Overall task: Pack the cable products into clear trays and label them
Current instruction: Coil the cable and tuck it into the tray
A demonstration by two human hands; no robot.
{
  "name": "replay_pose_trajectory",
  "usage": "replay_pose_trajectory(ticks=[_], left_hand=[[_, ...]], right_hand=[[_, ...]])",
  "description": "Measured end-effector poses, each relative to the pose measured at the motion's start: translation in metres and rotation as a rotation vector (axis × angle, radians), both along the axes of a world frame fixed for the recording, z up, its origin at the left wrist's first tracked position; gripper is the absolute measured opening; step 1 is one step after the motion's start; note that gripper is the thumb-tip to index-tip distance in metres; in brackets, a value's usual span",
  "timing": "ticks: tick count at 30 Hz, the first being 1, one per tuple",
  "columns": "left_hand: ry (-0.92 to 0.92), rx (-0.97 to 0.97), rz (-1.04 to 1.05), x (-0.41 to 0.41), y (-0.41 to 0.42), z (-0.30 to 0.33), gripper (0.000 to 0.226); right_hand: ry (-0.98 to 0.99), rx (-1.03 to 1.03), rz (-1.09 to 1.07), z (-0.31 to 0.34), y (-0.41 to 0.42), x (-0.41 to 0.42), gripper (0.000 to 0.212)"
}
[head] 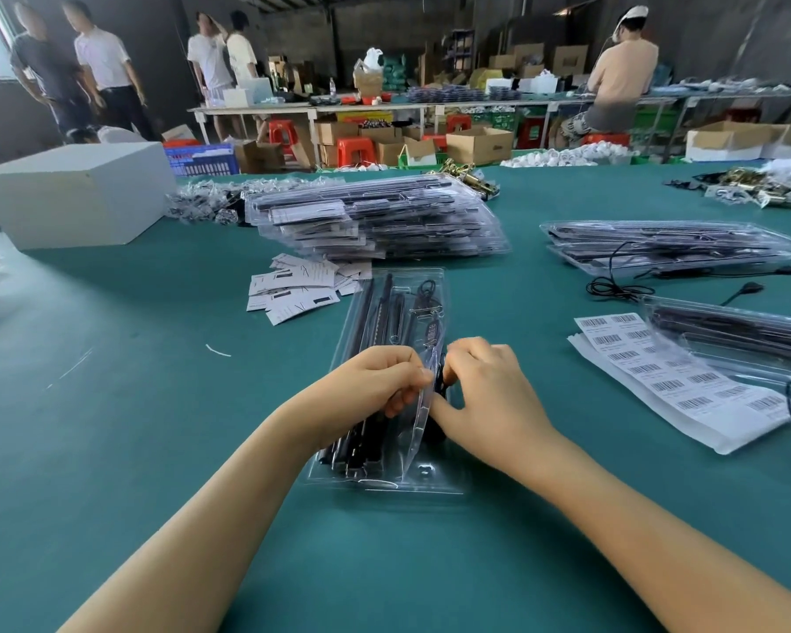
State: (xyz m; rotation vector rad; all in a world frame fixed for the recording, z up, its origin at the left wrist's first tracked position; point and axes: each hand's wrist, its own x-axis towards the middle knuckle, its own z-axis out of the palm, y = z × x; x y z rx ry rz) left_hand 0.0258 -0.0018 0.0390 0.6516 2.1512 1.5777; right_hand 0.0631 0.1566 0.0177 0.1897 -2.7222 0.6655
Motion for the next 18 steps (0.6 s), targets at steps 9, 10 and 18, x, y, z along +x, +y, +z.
replay_pose_trajectory(ticks=[9, 10, 18], left_hand=[[-0.001, 0.014, 0.000, -0.002, -0.002, -0.003, 0.031], [0.000, 0.018, 0.002, -0.002, -0.002, -0.003, 0.031], [-0.010, 0.050, 0.013, -0.004, -0.002, -0.005, 0.030]], right_hand=[[-0.133, -0.179, 0.077, 0.003, 0.007, -0.004, 0.029], [-0.150, -0.182, 0.079, 0.004, 0.008, -0.004, 0.030], [-0.186, -0.067, 0.085, 0.011, 0.006, 0.002, 0.041]])
